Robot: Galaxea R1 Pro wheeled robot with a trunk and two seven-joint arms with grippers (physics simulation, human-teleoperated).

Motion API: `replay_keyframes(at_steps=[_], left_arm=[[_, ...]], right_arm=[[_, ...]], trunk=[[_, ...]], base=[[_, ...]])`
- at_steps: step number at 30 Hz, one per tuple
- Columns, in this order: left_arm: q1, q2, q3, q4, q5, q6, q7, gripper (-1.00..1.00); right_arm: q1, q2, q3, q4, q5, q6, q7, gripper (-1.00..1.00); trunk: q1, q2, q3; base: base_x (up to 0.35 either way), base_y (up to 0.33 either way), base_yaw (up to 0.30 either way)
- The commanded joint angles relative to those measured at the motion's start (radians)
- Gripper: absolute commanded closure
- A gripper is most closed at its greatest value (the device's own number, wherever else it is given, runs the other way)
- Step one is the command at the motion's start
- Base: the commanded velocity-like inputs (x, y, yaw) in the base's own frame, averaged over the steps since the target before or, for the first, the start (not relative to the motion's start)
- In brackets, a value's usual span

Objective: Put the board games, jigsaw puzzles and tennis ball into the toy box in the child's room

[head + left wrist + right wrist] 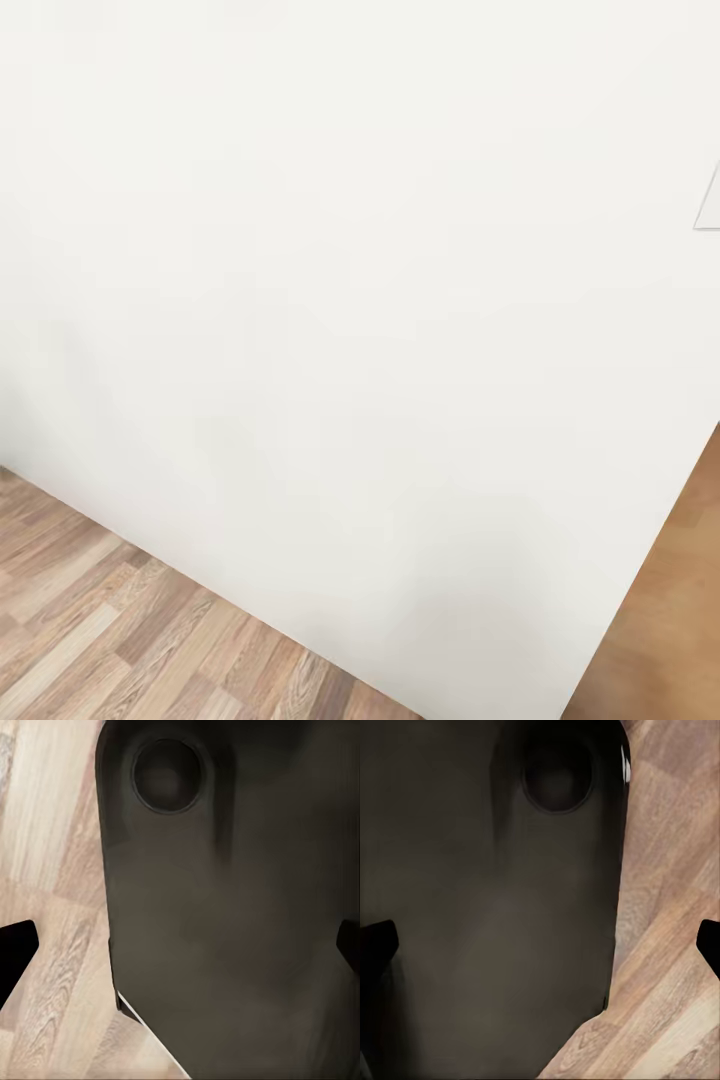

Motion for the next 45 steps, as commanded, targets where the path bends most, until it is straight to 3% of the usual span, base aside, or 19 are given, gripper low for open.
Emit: replay_keyframes(at_steps=[1,7,9,18,25,45], left_arm=[[0.000,0.000,0.000,0.000,0.000,0.000,0.000,-1.00],[-0.002,-0.008,-0.001,0.000,0.000,-0.002,-0.002,-1.00],[-0.002,-0.017,-0.001,-0.007,0.000,-0.002,-0.002,-1.00],[-0.002,-0.012,0.000,-0.023,-0.001,-0.046,-0.002,-1.00],[-0.002,-0.012,0.002,-0.023,-0.001,-0.082,-0.002,-1.00],[-0.002,-0.012,-0.001,-0.023,-0.002,-0.083,-0.002,-1.00]], right_arm=[[0.000,0.000,0.000,0.000,0.000,0.000,0.000,-1.00],[-0.002,0.015,0.003,0.000,0.001,0.014,-0.002,-1.00],[-0.002,0.026,0.003,0.000,0.001,0.013,-0.002,-1.00],[-0.002,0.076,0.003,0.000,0.002,0.014,0.001,-1.00],[-0.002,0.074,0.002,0.000,0.001,0.015,0.004,-1.00],[-0.002,0.077,-0.007,0.000,-0.012,0.014,0.002,-1.00]], trunk=[[0.000,0.000,0.000],[0.000,0.000,0.000],[0.000,0.000,0.000],[0.000,0.000,0.000],[0.000,0.000,0.000],[0.000,0.000,-0.001]], base=[[0.000,0.000,0.000],[0.000,0.000,0.000],[0.000,0.000,0.000],[0.000,0.000,0.000],[0.000,0.000,0.000],[0.000,0.000,0.003]])
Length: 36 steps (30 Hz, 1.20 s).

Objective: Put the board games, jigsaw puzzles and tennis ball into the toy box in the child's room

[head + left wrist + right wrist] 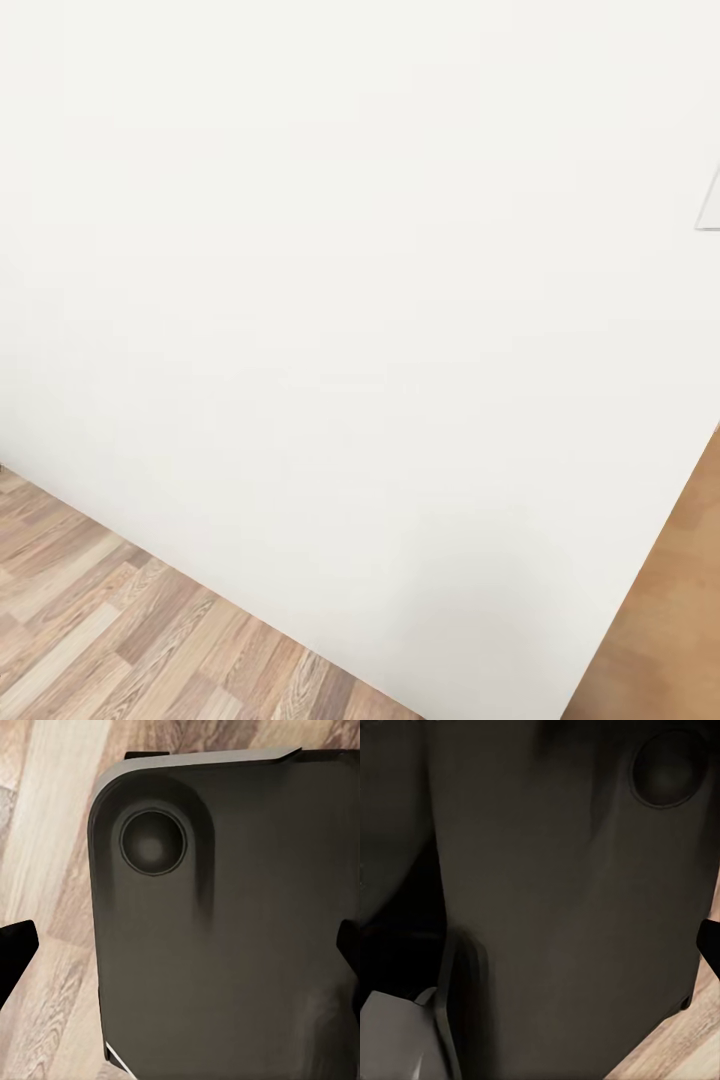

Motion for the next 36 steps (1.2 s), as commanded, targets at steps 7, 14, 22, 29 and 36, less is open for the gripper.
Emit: replay_keyframes(at_steps=[7,14,22,29,36], left_arm=[[0.000,0.000,0.002,0.000,0.000,-0.003,0.000,-1.00],[0.000,0.000,0.000,0.000,0.000,-0.003,0.000,-1.00],[0.000,0.000,0.007,0.000,0.002,-0.003,0.000,-1.00],[0.000,-0.006,0.012,0.000,0.004,-0.003,0.000,-1.00],[0.000,-0.003,0.011,0.000,0.006,-0.001,-0.001,-1.00]], right_arm=[[0.000,0.003,-0.001,0.000,-0.002,0.002,0.000,-1.00],[0.000,0.007,-0.001,0.000,-0.003,0.002,0.000,-1.00],[0.000,0.011,0.002,0.000,-0.005,0.002,0.000,-1.00],[0.000,0.012,0.002,0.000,-0.005,0.001,0.000,-1.00],[0.000,0.012,0.002,0.000,-0.005,0.002,0.000,-1.00]], trunk=[[0.000,0.000,-0.003],[0.000,0.000,-0.005],[0.000,0.000,-0.008],[0.000,0.000,-0.011],[0.000,0.000,-0.014]], base=[[0.000,0.000,0.190],[0.000,0.000,0.267],[0.000,0.000,0.276],[0.000,0.000,0.277],[0.000,0.000,0.278]])
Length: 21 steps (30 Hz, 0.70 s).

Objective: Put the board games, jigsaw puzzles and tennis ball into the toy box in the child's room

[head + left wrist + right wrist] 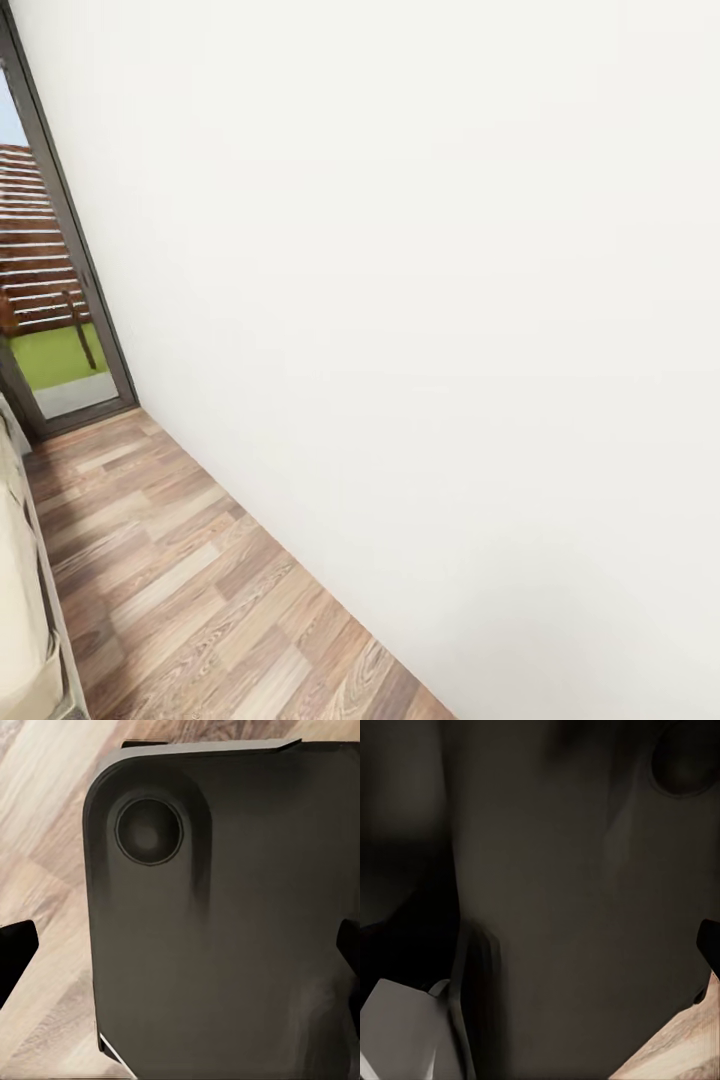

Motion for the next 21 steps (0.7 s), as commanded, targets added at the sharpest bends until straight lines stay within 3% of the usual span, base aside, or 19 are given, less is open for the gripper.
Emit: replay_keyframes(at_steps=[1,21], left_arm=[[0.000,0.000,0.000,0.000,0.000,-0.002,0.000,-1.00],[0.000,0.006,-0.004,0.001,-0.005,-0.002,-0.001,-1.00]], right_arm=[[0.000,0.000,0.000,0.000,-0.001,0.002,0.000,-1.00],[0.000,0.000,0.001,0.000,-0.002,-0.022,0.000,-1.00]], trunk=[[0.000,0.000,-0.001],[-0.077,0.140,0.054]], base=[[0.000,0.000,0.278],[0.000,0.000,0.278]])
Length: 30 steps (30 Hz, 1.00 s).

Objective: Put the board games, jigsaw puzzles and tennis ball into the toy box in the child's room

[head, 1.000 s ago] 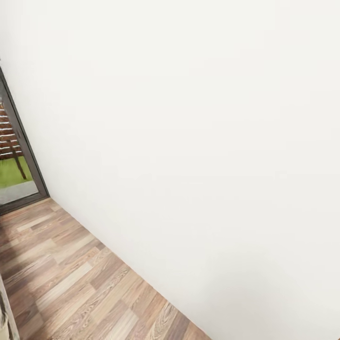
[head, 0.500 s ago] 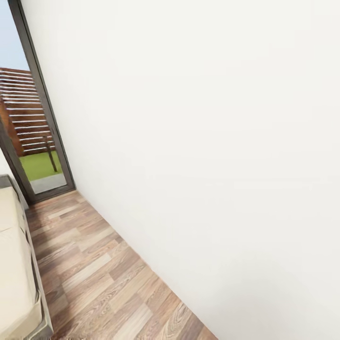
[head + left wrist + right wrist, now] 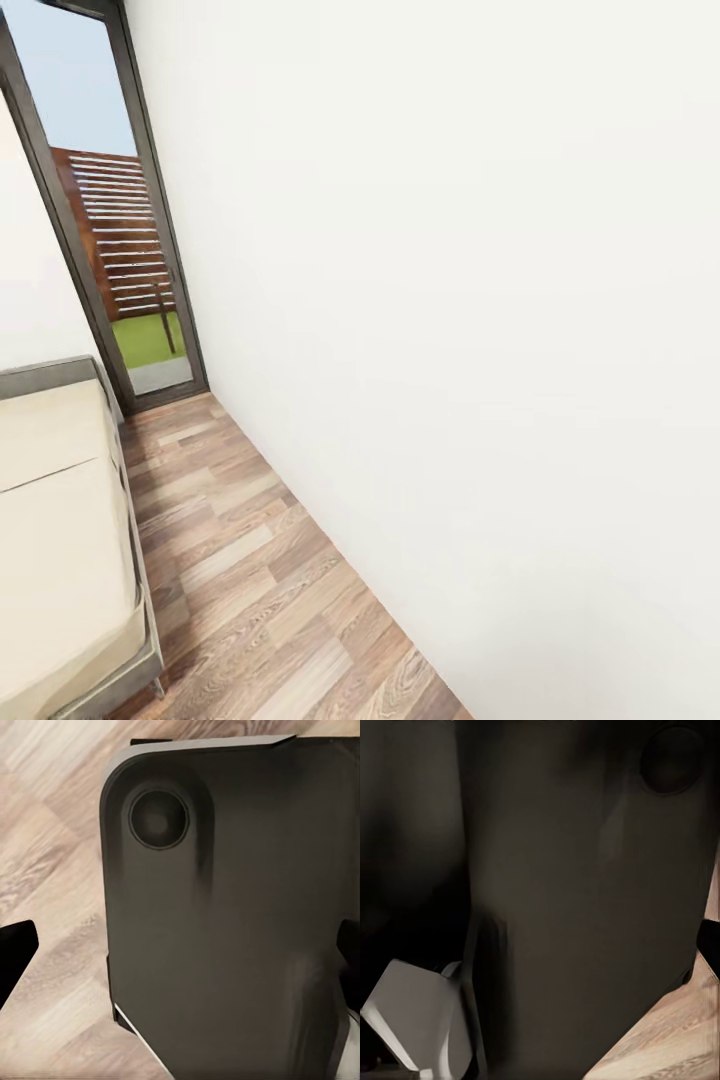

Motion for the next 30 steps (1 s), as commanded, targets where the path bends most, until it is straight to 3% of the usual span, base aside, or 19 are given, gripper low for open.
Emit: replay_keyframes(at_steps=[1,12,30], left_arm=[[0.000,0.000,0.000,0.000,0.000,-0.003,0.000,-1.00],[0.000,0.007,-0.001,0.000,-0.001,-0.003,0.000,-1.00],[0.000,0.010,-0.001,0.001,-0.002,-0.004,0.000,-1.00]], right_arm=[[0.000,0.000,0.000,0.000,-0.001,-0.002,0.000,-1.00],[0.000,0.000,0.000,0.000,-0.001,-0.004,0.000,-1.00],[0.000,0.001,0.000,0.000,-0.001,-0.004,0.000,-1.00]], trunk=[[-0.004,0.007,0.002],[-0.046,0.084,0.033],[-0.115,0.210,0.090]], base=[[0.000,0.000,0.278],[-0.121,0.045,0.278],[-0.006,0.003,0.278]])
